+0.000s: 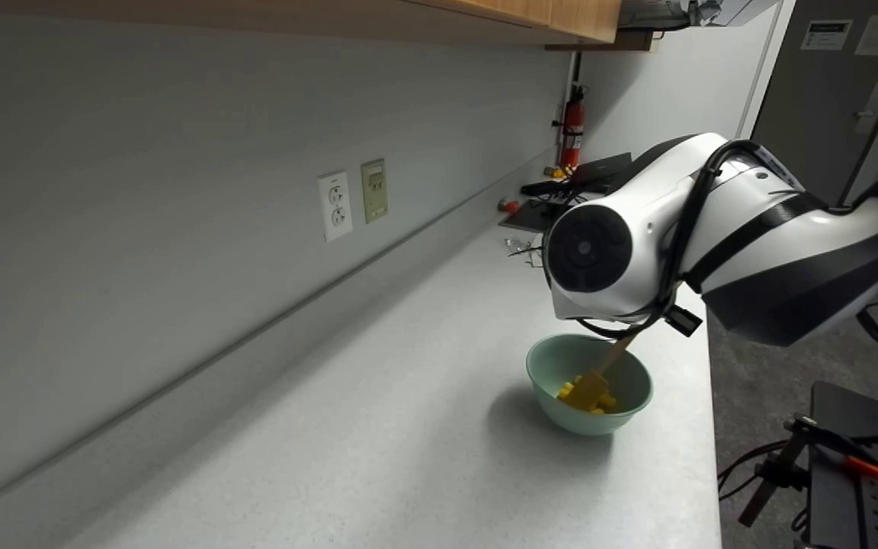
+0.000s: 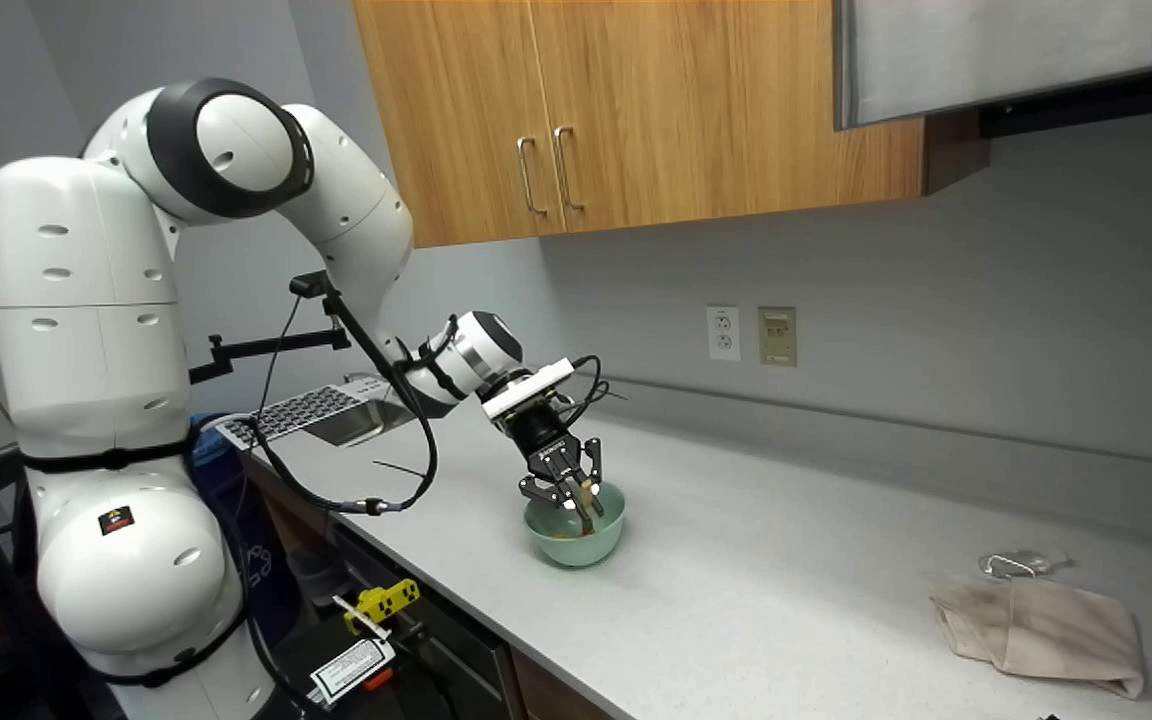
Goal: Use the spatula to stir the contents in the bowl
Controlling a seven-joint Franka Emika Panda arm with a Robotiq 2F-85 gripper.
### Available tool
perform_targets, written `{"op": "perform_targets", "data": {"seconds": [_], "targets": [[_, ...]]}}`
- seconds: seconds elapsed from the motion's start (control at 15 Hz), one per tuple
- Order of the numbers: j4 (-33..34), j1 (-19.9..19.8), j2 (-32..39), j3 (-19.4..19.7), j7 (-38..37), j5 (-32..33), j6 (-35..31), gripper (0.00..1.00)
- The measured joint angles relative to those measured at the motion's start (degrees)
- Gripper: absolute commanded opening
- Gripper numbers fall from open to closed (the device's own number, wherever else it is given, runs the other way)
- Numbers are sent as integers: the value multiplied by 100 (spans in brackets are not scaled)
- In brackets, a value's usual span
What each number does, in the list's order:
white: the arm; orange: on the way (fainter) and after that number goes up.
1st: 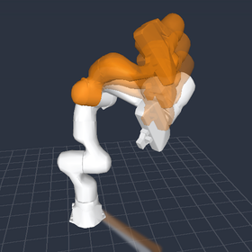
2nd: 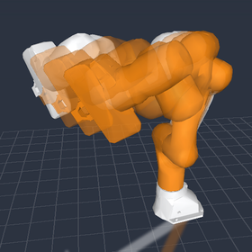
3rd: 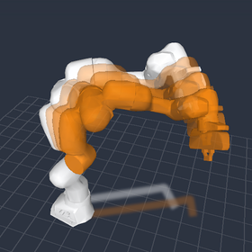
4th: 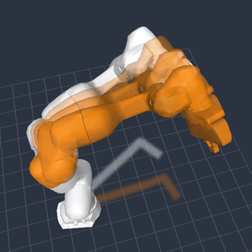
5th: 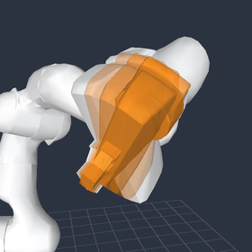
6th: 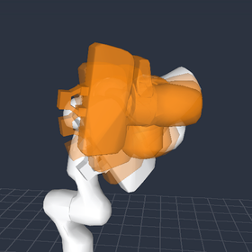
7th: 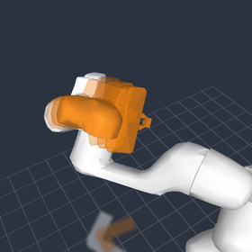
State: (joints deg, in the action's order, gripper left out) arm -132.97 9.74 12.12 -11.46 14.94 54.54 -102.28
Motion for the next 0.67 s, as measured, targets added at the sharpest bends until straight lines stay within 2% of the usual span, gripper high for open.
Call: {"op": "perform_targets", "data": {"seconds": [0.67], "targets": [[-9, 9, -317, 46, -52, 340, 121, 4]]}}
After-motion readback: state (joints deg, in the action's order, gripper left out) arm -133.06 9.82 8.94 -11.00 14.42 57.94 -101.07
